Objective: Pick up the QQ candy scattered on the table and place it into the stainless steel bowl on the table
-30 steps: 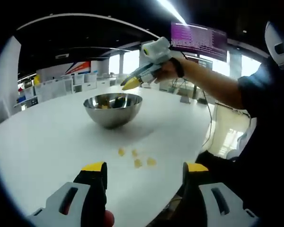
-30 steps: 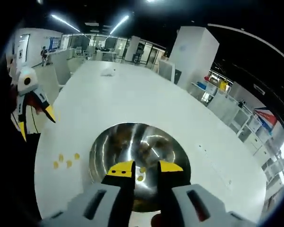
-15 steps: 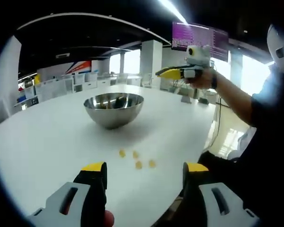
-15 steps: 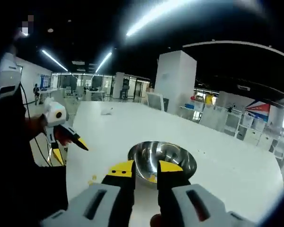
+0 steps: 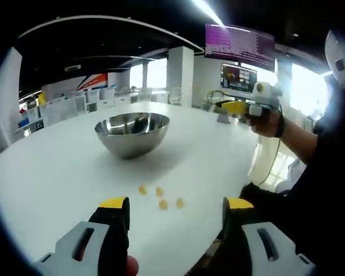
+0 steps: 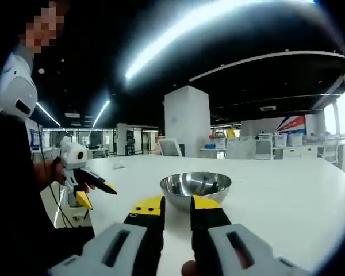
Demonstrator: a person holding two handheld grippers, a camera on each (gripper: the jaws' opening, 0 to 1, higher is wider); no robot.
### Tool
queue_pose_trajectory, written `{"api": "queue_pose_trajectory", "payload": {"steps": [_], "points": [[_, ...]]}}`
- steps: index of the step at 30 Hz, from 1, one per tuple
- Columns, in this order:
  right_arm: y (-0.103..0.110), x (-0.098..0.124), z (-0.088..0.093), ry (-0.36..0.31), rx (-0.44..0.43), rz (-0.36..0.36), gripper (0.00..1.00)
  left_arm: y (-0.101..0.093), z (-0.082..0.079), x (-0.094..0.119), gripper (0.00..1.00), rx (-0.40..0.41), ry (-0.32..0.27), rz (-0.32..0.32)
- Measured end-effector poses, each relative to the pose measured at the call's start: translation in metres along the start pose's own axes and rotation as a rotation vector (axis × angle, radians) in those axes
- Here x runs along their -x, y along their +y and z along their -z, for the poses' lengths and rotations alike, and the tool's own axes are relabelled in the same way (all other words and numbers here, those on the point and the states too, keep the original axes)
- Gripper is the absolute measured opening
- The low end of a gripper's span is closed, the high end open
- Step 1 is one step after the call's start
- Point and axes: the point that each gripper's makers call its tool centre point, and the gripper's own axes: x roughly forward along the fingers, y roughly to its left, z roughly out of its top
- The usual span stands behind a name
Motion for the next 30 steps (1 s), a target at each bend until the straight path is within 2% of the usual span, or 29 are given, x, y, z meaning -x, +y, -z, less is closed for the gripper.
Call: {"api": "queue_pose_trajectory", "payload": {"steps": [8, 12, 16, 20, 22, 30], "points": [[0.009, 0.001, -0.003, -0.01, -0.004, -0.011, 0.18, -0.001, 0.003, 0.004, 0.66, -0.002, 0.005, -0.001], [0.018, -0.005, 0.004, 0.033, 0.023, -0.04, 0.18, 0.001, 0.004, 0.006, 0.66, -0.001, 0.004, -0.005], [0.035, -0.012, 0.018, 0.106, 0.094, -0.098, 0.18, 0.003, 0.003, 0.008, 0.66, 0.0, 0.002, -0.006], [0.064, -0.024, 0.043, 0.211, 0.143, -0.214, 0.18, 0.005, 0.005, 0.01, 0.66, 0.001, 0.001, -0.009], [0.079, -0.03, 0.054, 0.253, 0.138, -0.276, 0.18, 0.007, 0.005, 0.011, 0.66, 0.003, -0.001, -0.011], [0.102, -0.066, 0.089, 0.372, 0.156, -0.362, 0.18, 0.009, 0.003, 0.013, 0.66, 0.004, -0.008, -0.013]]}}
